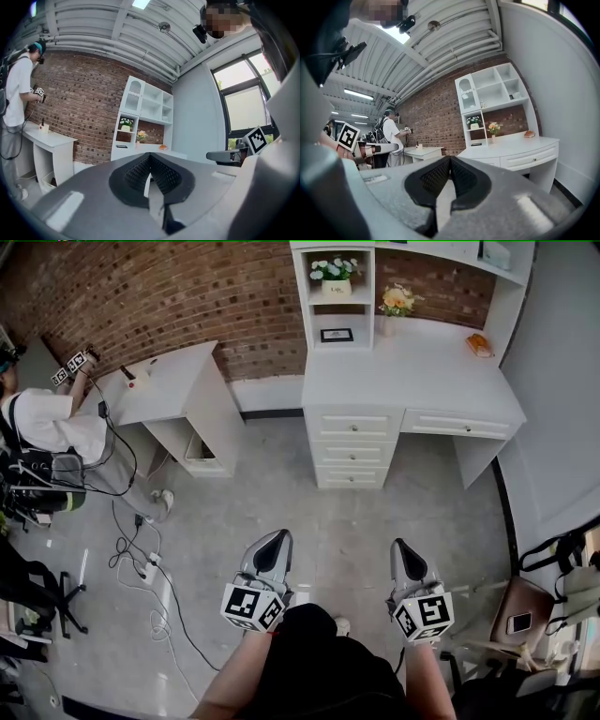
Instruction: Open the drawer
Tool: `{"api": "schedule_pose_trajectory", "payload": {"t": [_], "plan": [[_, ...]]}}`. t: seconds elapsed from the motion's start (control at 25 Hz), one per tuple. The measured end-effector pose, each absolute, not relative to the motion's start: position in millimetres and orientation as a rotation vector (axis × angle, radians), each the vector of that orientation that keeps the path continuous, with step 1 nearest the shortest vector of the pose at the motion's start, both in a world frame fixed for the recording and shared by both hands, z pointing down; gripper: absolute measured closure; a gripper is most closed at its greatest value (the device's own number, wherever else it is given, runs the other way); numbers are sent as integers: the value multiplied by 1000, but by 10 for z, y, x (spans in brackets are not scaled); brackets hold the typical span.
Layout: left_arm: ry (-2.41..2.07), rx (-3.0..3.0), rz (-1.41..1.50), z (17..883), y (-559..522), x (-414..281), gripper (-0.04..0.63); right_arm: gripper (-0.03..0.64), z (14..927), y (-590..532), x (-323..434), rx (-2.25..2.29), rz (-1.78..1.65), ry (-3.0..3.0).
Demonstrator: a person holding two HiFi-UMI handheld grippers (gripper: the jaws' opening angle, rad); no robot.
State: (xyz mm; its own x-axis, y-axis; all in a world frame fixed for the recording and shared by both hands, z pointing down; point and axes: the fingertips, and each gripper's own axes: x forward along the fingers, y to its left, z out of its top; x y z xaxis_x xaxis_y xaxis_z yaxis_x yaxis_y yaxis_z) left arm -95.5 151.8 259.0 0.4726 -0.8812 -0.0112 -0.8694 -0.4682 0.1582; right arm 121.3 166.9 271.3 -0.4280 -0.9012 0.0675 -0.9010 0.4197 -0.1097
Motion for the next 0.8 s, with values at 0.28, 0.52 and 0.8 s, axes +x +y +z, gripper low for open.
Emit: {"api": "schedule_pose_trajectory", "payload": {"t": [0.28,0.52,0.8], "plan": [[-1557,2572,-99,2615,1327,-932,592,586,2810,1461,1170,-1603,-279,2691],[-1534,2570,-81,2680,977,-896,594,588,2924,1123,1190,-1620,-318,2687],[-1489,2598,-108,2699,323,-786,594,594,2960,511,1167,-1637,-291,2715]]}}
